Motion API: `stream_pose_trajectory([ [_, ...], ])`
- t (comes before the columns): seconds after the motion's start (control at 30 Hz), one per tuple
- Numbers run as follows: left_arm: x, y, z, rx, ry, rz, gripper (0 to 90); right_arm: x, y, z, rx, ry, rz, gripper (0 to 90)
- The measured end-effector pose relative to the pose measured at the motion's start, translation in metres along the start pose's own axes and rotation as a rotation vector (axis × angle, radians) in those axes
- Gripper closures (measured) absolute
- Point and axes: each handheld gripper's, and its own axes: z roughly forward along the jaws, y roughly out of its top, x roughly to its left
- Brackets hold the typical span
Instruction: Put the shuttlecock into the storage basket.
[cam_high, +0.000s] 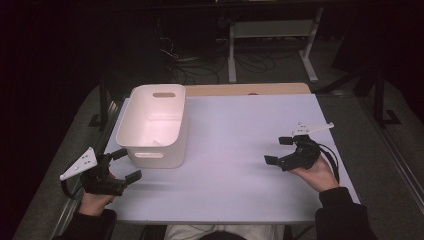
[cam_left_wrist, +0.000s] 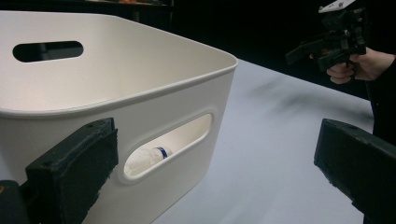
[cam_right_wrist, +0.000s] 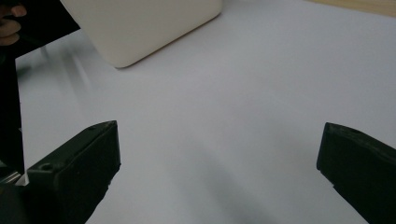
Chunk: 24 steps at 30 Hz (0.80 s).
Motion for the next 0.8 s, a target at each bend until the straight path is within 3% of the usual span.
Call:
stream_pose_trajectory([
  [0.8, 0.000, 0.000, 0.001, 0.000, -0.001, -0.001, 0.0, -0.007, -0.034, -0.017, -0.027, -0.058, 0.041, 0.0],
])
